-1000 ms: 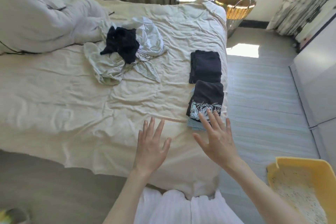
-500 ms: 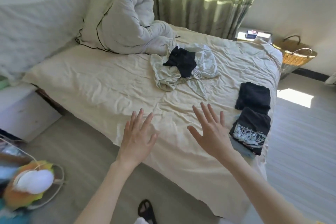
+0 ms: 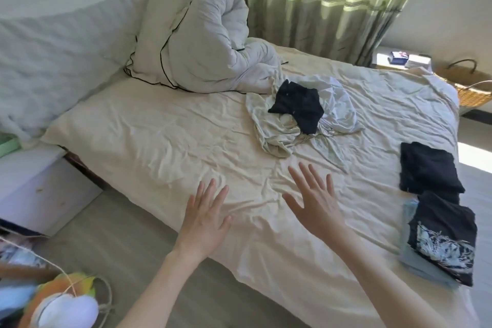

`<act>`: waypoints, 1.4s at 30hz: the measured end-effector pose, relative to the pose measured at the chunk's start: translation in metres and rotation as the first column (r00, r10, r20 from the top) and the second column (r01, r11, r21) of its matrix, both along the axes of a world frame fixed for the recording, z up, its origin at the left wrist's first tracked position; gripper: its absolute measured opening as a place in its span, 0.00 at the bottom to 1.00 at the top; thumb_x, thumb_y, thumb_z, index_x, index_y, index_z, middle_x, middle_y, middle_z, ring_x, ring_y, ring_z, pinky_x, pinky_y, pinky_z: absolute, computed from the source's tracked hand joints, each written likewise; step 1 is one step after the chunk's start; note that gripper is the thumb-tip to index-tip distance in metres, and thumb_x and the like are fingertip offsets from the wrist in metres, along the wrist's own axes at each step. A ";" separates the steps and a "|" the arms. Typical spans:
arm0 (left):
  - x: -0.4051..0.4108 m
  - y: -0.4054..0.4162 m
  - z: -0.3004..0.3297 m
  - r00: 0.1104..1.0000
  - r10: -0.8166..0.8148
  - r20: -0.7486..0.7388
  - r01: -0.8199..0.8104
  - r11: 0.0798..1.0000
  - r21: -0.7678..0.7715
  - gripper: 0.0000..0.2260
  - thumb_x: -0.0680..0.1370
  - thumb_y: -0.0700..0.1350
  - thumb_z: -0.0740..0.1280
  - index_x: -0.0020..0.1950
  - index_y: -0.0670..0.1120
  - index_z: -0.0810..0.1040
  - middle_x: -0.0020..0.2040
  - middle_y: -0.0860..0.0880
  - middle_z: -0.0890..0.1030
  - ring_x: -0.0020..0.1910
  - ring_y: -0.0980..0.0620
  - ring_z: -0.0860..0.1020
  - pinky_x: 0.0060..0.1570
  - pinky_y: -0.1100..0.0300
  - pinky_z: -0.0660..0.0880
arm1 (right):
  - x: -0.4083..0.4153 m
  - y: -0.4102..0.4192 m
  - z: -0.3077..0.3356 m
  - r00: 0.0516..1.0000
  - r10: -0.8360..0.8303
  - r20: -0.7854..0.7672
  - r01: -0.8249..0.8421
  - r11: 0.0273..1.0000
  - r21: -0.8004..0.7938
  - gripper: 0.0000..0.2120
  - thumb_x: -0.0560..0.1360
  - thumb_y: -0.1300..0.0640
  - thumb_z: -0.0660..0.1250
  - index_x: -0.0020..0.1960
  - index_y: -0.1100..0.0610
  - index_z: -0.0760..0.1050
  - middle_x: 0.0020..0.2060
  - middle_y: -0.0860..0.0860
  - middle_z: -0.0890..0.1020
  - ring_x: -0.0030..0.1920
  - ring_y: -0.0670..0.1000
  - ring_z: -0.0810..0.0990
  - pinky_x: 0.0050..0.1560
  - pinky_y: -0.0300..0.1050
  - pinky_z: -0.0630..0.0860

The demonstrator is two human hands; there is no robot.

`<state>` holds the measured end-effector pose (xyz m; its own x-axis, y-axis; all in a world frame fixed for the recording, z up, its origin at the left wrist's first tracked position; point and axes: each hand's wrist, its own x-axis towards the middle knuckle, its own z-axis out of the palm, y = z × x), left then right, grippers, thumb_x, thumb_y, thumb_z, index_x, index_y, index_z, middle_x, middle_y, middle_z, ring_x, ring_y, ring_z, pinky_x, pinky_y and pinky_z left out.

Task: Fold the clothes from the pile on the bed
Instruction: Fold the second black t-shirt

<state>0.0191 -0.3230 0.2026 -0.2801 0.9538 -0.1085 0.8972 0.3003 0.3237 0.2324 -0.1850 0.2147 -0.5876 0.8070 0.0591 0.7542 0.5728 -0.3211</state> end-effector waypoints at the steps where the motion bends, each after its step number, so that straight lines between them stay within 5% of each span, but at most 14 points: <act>1: -0.010 0.013 -0.006 1.000 -0.022 0.006 0.023 1.000 -0.014 0.27 0.81 0.56 0.53 0.78 0.55 0.45 0.77 0.52 0.38 0.71 0.56 0.29 0.72 0.55 0.36 | -0.005 0.010 -0.005 1.000 -0.005 -0.013 0.005 1.000 0.001 0.28 0.79 0.43 0.56 0.76 0.47 0.54 0.77 0.48 0.53 0.77 0.49 0.46 0.74 0.55 0.39; 6: -0.060 0.101 -0.035 0.993 -0.107 -0.045 0.102 0.989 -0.109 0.27 0.81 0.55 0.53 0.78 0.53 0.48 0.78 0.51 0.42 0.76 0.51 0.37 0.73 0.54 0.39 | -0.036 0.091 -0.027 0.998 -0.062 -0.033 0.062 0.998 0.005 0.25 0.80 0.49 0.59 0.75 0.51 0.59 0.76 0.50 0.59 0.77 0.51 0.51 0.74 0.55 0.42; 13: -0.086 0.255 -0.114 0.993 -0.116 0.024 0.118 0.979 -0.163 0.27 0.82 0.51 0.55 0.78 0.52 0.47 0.78 0.48 0.42 0.77 0.48 0.40 0.73 0.50 0.44 | -0.078 0.254 -0.103 0.962 0.002 0.272 -0.010 1.000 0.029 0.26 0.79 0.49 0.57 0.76 0.50 0.56 0.76 0.51 0.58 0.76 0.51 0.52 0.74 0.56 0.44; 22: -0.124 0.417 -0.272 0.990 -0.142 0.009 0.134 0.907 -0.400 0.35 0.78 0.52 0.63 0.77 0.54 0.44 0.78 0.48 0.41 0.76 0.48 0.39 0.73 0.47 0.45 | -0.106 0.422 -0.250 0.890 -0.155 0.429 0.203 0.977 -0.069 0.29 0.79 0.44 0.57 0.75 0.54 0.56 0.72 0.51 0.64 0.74 0.53 0.57 0.73 0.57 0.51; 30: -0.137 0.449 -0.377 0.989 -0.145 -0.017 0.109 0.809 -0.578 0.47 0.70 0.60 0.70 0.76 0.59 0.38 0.76 0.51 0.33 0.75 0.46 0.35 0.69 0.35 0.49 | -0.129 0.517 -0.319 0.871 -0.297 0.392 0.309 0.951 0.035 0.35 0.78 0.44 0.58 0.76 0.61 0.51 0.76 0.57 0.56 0.76 0.57 0.52 0.73 0.60 0.51; 35: -0.138 0.452 -0.397 0.983 -0.165 -0.087 0.081 0.797 -0.598 0.49 0.69 0.61 0.70 0.75 0.60 0.35 0.76 0.52 0.32 0.75 0.46 0.34 0.68 0.34 0.51 | -0.143 0.556 -0.341 0.842 -0.393 0.368 0.369 0.919 0.138 0.26 0.78 0.56 0.61 0.72 0.63 0.59 0.64 0.60 0.70 0.63 0.61 0.68 0.57 0.57 0.65; 38: -0.138 0.455 -0.392 0.985 -0.164 -0.061 0.091 0.777 -0.623 0.49 0.69 0.60 0.70 0.75 0.60 0.36 0.76 0.52 0.32 0.75 0.47 0.34 0.68 0.34 0.50 | -0.144 0.564 -0.342 0.864 -0.434 0.254 0.411 0.901 0.142 0.14 0.75 0.68 0.57 0.60 0.65 0.72 0.52 0.63 0.77 0.53 0.63 0.73 0.46 0.52 0.64; 42: -0.144 0.466 -0.372 0.987 -0.147 0.069 0.155 0.723 -0.674 0.46 0.72 0.56 0.70 0.76 0.60 0.38 0.76 0.52 0.32 0.75 0.47 0.35 0.69 0.35 0.50 | -0.147 0.537 -0.319 0.902 -0.431 -0.027 0.431 0.902 -0.005 0.15 0.78 0.65 0.57 0.60 0.62 0.77 0.51 0.59 0.80 0.52 0.61 0.75 0.43 0.45 0.62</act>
